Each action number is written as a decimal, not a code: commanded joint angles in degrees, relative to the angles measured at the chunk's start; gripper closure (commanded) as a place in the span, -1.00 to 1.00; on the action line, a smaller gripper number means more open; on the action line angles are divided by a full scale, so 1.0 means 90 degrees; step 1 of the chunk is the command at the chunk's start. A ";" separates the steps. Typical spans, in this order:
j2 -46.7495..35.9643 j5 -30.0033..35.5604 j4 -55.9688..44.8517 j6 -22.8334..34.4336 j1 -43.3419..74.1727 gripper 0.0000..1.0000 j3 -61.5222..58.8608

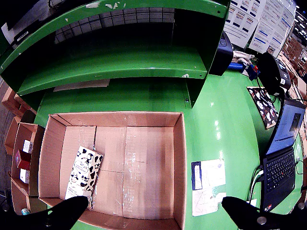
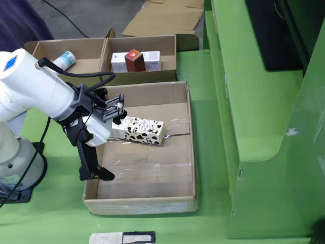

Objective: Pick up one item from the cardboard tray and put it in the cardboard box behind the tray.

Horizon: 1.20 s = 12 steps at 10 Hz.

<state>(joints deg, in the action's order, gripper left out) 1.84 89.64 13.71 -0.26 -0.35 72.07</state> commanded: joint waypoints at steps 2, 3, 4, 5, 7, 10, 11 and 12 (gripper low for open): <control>-0.0108 0.0010 0.0078 0.0000 0.0000 -1.00 -0.0167; -0.0108 0.0010 0.0078 0.0000 0.0000 -1.00 -0.0167; -0.0108 0.0010 0.0078 0.0000 0.0000 -1.00 -0.0167; -0.0108 0.0010 0.0078 0.0000 0.0000 -1.00 -0.0167; -0.0108 0.0010 0.0078 0.0000 0.0000 -1.00 -0.0167; -0.0390 -0.0168 0.0019 -0.0237 -0.0512 -1.00 0.0100; -0.0390 -0.0168 0.0019 -0.0237 -0.0512 -1.00 0.0100; -0.0547 -0.0298 -0.0007 -0.0407 -0.0867 -1.00 0.0220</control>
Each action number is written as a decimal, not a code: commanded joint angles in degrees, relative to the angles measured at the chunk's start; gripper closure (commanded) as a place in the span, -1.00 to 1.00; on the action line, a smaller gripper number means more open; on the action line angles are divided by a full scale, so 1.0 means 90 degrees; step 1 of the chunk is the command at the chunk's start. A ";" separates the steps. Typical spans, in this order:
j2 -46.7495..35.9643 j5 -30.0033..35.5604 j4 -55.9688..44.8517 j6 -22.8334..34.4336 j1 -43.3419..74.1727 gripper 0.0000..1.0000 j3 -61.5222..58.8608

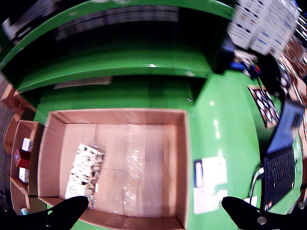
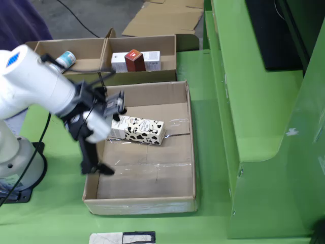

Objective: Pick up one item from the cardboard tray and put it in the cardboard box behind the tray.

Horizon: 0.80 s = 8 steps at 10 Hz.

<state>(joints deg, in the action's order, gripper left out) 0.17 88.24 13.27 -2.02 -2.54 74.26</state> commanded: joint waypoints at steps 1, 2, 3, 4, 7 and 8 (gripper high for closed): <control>-0.0361 -0.0143 0.0042 -0.0212 -0.0623 -1.00 -0.0023; -0.0619 -0.0535 -0.0162 -0.0649 -0.1434 -1.00 0.0068; -0.0619 -0.0535 -0.0162 -0.0649 -0.1434 -1.00 0.0068; -0.0770 -0.0852 -0.0328 -0.1068 -0.2238 -1.00 0.0208; -0.0755 -0.1075 -0.0675 -0.1400 -0.2828 -1.00 0.0007; -0.0755 -0.1075 -0.0675 -0.1400 -0.2828 -1.00 0.0007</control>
<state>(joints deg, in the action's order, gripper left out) -5.18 81.03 9.75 -11.42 -20.39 77.60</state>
